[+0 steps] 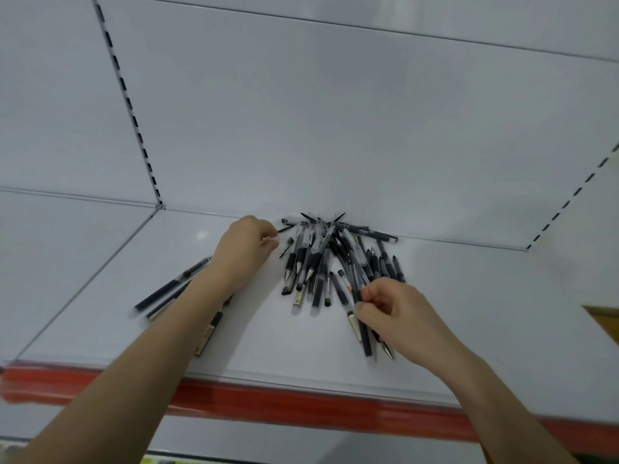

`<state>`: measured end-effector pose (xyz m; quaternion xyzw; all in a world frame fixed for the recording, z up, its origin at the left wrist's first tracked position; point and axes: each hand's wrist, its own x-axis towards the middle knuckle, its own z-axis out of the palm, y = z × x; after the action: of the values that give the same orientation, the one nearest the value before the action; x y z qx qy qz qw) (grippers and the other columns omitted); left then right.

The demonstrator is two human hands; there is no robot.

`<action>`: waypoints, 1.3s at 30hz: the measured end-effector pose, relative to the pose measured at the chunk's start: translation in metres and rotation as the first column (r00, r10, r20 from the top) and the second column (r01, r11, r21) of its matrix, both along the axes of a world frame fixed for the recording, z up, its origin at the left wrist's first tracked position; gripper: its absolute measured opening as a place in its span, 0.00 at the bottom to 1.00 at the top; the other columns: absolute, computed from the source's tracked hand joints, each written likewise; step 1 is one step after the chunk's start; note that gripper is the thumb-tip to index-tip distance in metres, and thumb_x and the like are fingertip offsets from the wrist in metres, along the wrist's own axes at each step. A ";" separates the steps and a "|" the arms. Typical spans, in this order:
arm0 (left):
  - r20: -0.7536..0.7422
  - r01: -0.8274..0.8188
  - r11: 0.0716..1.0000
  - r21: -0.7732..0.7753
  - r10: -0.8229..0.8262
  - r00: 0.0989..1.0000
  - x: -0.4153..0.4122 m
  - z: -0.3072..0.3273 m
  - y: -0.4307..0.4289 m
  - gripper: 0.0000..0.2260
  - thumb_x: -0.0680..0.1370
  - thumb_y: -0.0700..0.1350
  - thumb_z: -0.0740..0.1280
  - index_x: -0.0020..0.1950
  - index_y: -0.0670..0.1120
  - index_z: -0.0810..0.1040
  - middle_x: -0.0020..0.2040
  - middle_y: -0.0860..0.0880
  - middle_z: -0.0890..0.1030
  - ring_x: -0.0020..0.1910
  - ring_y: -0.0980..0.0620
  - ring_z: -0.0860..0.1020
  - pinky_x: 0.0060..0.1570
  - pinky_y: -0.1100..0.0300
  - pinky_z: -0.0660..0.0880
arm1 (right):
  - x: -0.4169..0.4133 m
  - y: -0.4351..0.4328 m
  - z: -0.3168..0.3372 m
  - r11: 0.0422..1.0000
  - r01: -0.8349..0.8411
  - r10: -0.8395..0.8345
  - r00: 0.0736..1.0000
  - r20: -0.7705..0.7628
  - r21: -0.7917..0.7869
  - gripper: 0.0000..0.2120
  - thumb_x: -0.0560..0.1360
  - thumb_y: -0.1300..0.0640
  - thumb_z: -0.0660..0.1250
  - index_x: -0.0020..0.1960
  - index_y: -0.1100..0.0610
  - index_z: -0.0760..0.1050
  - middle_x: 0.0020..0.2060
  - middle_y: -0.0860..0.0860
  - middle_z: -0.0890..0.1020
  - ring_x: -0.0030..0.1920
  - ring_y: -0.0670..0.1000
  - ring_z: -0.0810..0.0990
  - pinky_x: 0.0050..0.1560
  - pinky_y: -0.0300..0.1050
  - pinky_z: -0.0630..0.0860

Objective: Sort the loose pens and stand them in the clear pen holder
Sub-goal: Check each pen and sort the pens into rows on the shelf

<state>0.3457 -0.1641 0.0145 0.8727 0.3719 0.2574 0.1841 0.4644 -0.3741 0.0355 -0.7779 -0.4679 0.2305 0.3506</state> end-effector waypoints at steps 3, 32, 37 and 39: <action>0.366 0.090 0.975 -0.202 -0.010 0.931 -0.011 0.017 -0.024 0.05 0.74 0.41 0.68 0.48 0.43 0.82 0.44 0.52 0.82 0.42 0.59 0.78 0.44 0.70 0.72 | -0.005 0.003 0.006 0.995 -0.011 0.016 0.999 -0.049 0.102 0.05 0.74 0.56 0.64 0.41 0.49 0.70 0.36 0.52 0.82 0.30 0.43 0.74 0.33 0.37 0.72; 0.835 0.632 0.557 -0.538 0.254 0.488 -0.030 0.052 -0.095 0.02 0.72 0.41 0.65 0.43 0.43 0.76 0.32 0.47 0.83 0.34 0.53 0.82 0.34 0.65 0.78 | -0.037 -0.017 0.030 0.928 -0.187 0.231 0.967 -0.106 0.322 0.04 0.70 0.54 0.61 0.37 0.48 0.73 0.21 0.54 0.67 0.24 0.45 0.66 0.27 0.34 0.66; 0.843 0.573 0.665 -0.479 0.166 0.512 -0.028 0.050 -0.102 0.03 0.70 0.41 0.67 0.42 0.43 0.77 0.31 0.47 0.82 0.33 0.52 0.81 0.37 0.61 0.79 | -0.039 -0.016 0.033 0.937 -0.130 0.196 0.964 -0.179 0.323 0.06 0.75 0.57 0.64 0.39 0.54 0.74 0.19 0.50 0.69 0.20 0.43 0.64 0.25 0.32 0.63; 0.843 0.555 0.681 -0.478 0.177 0.509 -0.025 0.047 -0.104 0.01 0.71 0.39 0.67 0.42 0.43 0.78 0.31 0.47 0.81 0.33 0.51 0.80 0.38 0.60 0.79 | -0.040 -0.015 0.033 0.938 -0.100 0.176 0.962 -0.209 0.331 0.07 0.75 0.58 0.63 0.39 0.56 0.73 0.19 0.50 0.69 0.19 0.43 0.64 0.24 0.32 0.63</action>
<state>0.3204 -0.2679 0.0611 0.5325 0.1941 0.4563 0.6860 0.4242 -0.3896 0.0686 -0.6433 -0.5079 0.2669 0.5070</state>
